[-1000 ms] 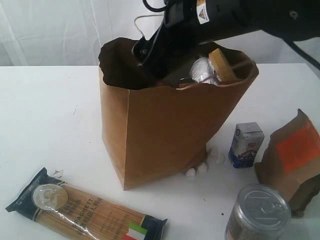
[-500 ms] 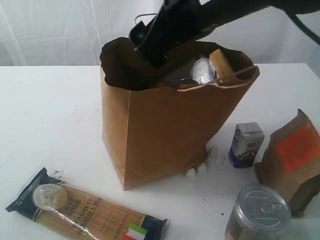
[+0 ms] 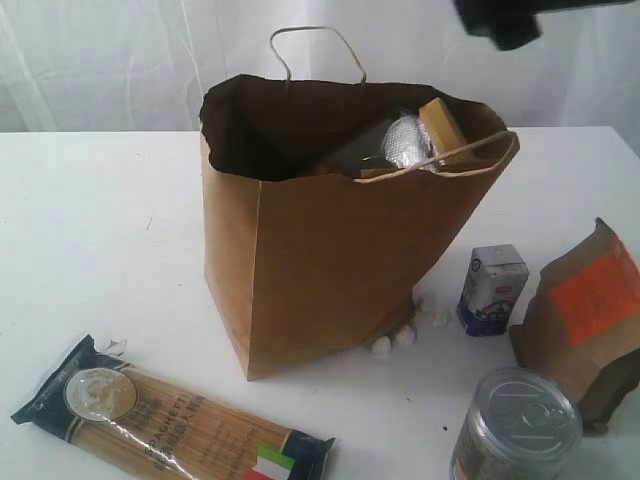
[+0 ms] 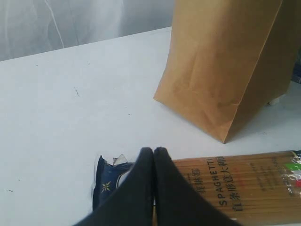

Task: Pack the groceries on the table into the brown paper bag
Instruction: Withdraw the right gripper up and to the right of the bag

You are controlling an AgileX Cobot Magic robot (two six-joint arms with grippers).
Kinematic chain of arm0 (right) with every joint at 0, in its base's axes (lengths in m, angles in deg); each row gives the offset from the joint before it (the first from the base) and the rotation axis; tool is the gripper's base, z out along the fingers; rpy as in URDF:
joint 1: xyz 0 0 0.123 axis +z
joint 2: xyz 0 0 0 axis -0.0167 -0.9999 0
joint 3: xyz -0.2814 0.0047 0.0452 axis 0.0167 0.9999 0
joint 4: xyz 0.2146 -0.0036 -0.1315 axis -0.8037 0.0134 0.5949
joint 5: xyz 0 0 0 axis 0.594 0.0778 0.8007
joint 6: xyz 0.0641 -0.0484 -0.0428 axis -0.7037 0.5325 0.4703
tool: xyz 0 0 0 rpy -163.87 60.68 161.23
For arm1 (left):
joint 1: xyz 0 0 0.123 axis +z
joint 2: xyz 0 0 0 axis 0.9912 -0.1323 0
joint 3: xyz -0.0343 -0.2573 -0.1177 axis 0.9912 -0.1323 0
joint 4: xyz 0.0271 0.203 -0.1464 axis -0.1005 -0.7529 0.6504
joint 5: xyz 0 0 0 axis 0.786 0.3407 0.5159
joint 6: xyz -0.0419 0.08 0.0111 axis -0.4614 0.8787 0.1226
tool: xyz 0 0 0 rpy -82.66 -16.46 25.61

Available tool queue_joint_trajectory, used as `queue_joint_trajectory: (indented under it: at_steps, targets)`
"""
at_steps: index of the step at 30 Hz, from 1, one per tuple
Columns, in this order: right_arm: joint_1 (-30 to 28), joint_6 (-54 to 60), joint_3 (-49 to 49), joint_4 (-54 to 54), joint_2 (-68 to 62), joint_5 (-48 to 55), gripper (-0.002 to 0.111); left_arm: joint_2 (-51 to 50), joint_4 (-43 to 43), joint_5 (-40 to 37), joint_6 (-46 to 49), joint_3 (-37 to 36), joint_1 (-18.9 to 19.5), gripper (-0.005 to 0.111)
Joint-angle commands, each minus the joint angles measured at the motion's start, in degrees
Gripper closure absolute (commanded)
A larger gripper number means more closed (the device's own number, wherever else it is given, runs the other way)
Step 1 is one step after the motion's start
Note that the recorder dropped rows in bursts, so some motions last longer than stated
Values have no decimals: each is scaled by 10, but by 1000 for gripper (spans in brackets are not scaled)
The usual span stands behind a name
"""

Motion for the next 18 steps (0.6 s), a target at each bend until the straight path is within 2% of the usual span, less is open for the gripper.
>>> queue_joint_trajectory:
  at_steps: [1, 4, 8, 11, 18]
  targets:
    - [-57, -3, -3, -7, 31, 49, 33, 3, 1, -1, -1, -2, 2, 107]
    - [-103, 22, 0, -68, 29, 83, 35, 3, 1, -1, -1, -2, 2, 107]
    - [-177, 101, 28, -183, 11, 81, 35, 3, 1, -1, -1, -2, 2, 107]
    - [-218, 126, 39, -220, -9, 67, 35, 3, 1, -1, -1, -2, 2, 107]
    - [-243, 219, 39, -334, -43, 37, 35, 3, 1, -1, -1, -2, 2, 107]
